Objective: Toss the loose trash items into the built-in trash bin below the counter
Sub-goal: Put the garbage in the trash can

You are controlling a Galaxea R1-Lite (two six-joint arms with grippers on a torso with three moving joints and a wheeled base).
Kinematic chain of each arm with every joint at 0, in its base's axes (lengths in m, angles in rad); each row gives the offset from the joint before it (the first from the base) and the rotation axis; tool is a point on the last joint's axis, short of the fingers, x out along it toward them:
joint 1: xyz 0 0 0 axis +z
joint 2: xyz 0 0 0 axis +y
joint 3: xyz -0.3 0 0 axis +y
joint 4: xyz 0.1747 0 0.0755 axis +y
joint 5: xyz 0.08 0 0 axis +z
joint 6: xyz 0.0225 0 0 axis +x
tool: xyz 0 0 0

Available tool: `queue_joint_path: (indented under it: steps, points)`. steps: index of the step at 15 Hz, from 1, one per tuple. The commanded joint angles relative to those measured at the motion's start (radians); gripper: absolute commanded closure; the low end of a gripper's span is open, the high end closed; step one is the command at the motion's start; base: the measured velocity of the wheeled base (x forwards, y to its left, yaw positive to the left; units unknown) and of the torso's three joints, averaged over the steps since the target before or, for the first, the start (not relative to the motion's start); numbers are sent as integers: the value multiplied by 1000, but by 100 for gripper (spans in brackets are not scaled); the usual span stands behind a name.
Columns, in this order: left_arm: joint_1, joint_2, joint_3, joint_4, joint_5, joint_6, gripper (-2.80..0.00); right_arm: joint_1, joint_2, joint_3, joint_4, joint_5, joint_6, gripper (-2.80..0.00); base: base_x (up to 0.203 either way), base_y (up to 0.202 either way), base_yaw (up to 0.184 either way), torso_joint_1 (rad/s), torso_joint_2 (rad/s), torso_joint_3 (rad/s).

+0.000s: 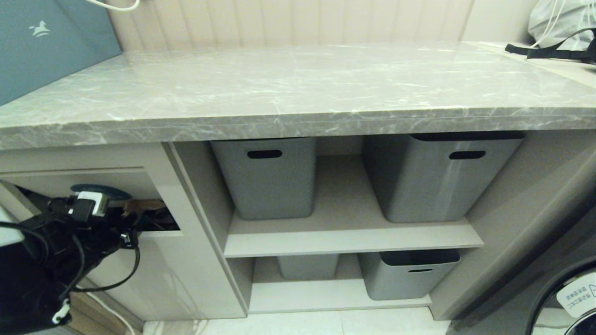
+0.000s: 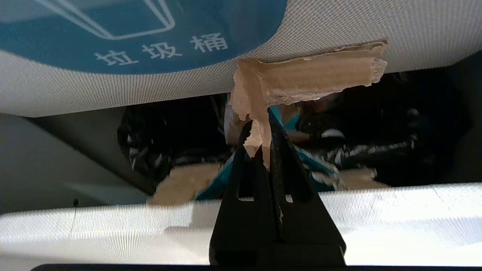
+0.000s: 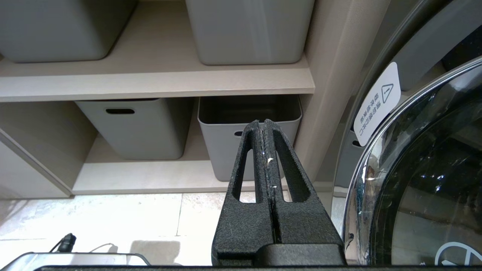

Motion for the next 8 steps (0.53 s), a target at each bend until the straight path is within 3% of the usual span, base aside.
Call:
queue_joint_path:
  steps: [1,6,7,8]
  points:
    - [1,13,-18,-9,-3,5,0,0,0,0,0,1,0,0,0,0,0,0,0,0]
    - [1,33,-44,-9,-2,12,0,0,0,0,0,0,0,0,0,0,0,0,0,0]
    - [2,40,-66,-9,-1,14,-280,0,0,0,0,0,0,0,0,0,0,0,0,0]
    - [2,42,-77,-9,-1,16,-280,0,0,0,0,0,0,0,0,0,0,0,0,0]
